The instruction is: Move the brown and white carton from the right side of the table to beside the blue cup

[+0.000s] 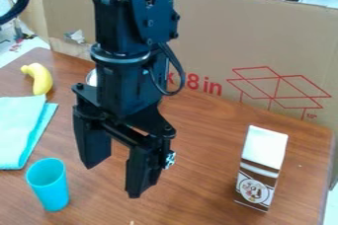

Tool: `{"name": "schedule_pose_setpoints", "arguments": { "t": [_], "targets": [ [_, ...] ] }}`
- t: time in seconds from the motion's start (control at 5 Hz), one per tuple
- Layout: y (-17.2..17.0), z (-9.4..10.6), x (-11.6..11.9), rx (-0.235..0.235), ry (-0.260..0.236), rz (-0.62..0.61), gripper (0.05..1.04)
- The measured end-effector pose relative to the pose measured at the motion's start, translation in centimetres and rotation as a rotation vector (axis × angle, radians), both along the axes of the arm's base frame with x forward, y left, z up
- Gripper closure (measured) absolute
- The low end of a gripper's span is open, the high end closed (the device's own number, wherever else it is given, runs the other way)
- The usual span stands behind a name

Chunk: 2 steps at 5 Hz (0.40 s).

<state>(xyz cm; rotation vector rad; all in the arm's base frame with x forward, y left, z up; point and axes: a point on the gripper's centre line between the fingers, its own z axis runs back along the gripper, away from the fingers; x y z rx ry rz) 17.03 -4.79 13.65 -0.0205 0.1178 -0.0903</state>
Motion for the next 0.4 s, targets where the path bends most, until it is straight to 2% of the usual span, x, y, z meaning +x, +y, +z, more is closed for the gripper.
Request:
{"name": "schedule_pose_setpoints", "arguments": {
  "t": [0.2, 0.4],
  "targets": [
    [0.0, -0.3, -0.1, 0.006, 0.013, 0.009, 0.083],
    [-1.7, -0.2, 0.3, -0.011, -0.049, 0.088, 0.083]
  ]
}}
